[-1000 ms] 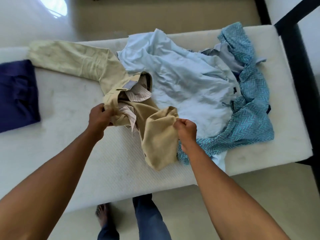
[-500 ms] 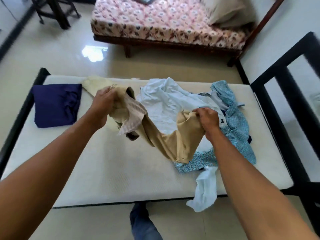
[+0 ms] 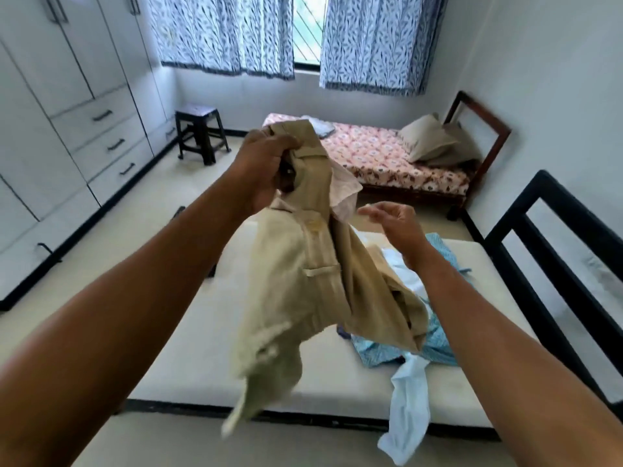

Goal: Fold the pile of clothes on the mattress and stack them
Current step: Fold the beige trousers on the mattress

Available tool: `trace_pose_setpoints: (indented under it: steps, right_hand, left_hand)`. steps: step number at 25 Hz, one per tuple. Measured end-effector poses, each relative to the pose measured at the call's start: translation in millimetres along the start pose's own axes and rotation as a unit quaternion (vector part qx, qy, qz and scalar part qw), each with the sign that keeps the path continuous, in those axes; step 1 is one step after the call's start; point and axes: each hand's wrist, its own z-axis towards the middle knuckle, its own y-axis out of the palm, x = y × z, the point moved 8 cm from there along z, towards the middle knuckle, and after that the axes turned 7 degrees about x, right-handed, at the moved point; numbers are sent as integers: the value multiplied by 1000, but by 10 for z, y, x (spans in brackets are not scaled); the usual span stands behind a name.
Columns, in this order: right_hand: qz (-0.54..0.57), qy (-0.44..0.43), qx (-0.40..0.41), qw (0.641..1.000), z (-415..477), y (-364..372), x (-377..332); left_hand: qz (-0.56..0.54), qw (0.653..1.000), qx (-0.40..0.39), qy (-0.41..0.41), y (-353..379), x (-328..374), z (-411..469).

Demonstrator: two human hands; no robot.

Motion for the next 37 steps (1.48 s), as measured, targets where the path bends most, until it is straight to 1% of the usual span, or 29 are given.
trace_pose_setpoints:
  steps: [2,3,4,5,6,8,9,11,13,14,15,16,18,19,20,21,22,23,24,25,27,28,29,31,32,33,35,36,37]
  right_hand:
    - [88,-58,65,992,-136,-152,-521]
    - [131,-77,73,986,-206,-182,-712]
    - [150,-89,58,983,-270,-186,-854]
    - [140,-103,26,984,-331,-186,-944]
    - [100,-119,-15,988,-393,-165,-995]
    - [-22,-134,-77,988,-486,-96,-909]
    - [-65,-137,-71,986,-465,-147,-845]
    - [-68,-143,-36,987,-375,-314,-771]
    - [-25,-133,-29,990,-307,-459,-808]
    - [-29,-133,-31,990,-276,-504,-877]
    - [-60,-146,-46,986,-265,-519,-985]
    - [-119,-162,-68,977,-279,-501,-1092]
    - [-219,-198,-104,950,-336,-377,-1269]
    - [-233,-207,-113,943,-348,-309,-1322]
    - [-234,-204,-113,944,-357,-270,-1363]
    - [-227,-205,-108,946,-347,-224,-1387]
    - [-223,-207,-103,947,-354,-181,-1412]
    - [-227,-213,-101,945,-349,-131,-1433]
    - [-243,-219,-106,939,-369,-113,-1471]
    - [-279,-236,-107,925,-345,-119,-1486]
    - [-378,-255,-103,884,-289,-222,-1436]
    - [-409,-242,-98,874,-262,-335,-1351]
    - [-417,-225,-99,875,-235,-439,-1226]
    - [-382,-181,-116,899,-276,-541,-1008]
    - [-354,-155,-115,915,-295,-563,-929]
    - [-325,-147,-104,929,-290,-574,-872]
    - [-291,-134,-77,944,-316,-584,-798]
    - [-283,-128,-69,948,-347,-586,-763]
    - [-276,-122,-69,951,-371,-574,-721]
  left_hand:
    - [10,1000,23,16,175,180,-186]
    - [11,999,30,19,259,200,-228]
    - [4,999,31,15,363,184,-275]
    - [-3,1000,26,4,502,138,-346]
    - [-12,1000,9,-11,676,93,-409]
    - [-33,998,-43,-40,1014,0,-572]
    - [-33,996,-72,-43,1168,-30,-659]
    - [14,995,-94,-25,1285,-73,-802]
    - [152,987,-37,27,1092,-69,-842]
    - [224,972,1,65,948,-41,-866]
    - [279,954,39,105,791,-25,-890]
    - [329,930,78,145,638,-11,-944]
    - [440,860,153,207,370,-73,-1070]
    - [482,831,182,211,241,-178,-1091]
    - [506,818,200,186,141,-330,-1092]
    - [508,827,203,134,41,-522,-1079]
    - [494,846,186,74,-43,-733,-1053]
    - [476,865,155,29,-102,-913,-1015]
    - [458,881,119,8,-150,-1038,-986]
    - [438,893,102,8,-242,-1072,-951]
    - [392,912,119,17,-533,-941,-848]
    - [361,924,126,17,-677,-866,-766]
    - [329,937,117,22,-780,-792,-696]
    - [290,952,90,26,-838,-663,-594]
    - [299,950,81,30,-804,-625,-577]
    - [329,939,87,48,-760,-597,-571]
    - [421,897,103,92,-665,-634,-590]
    - [441,887,106,94,-624,-708,-600]
    - [430,895,100,66,-610,-827,-601]
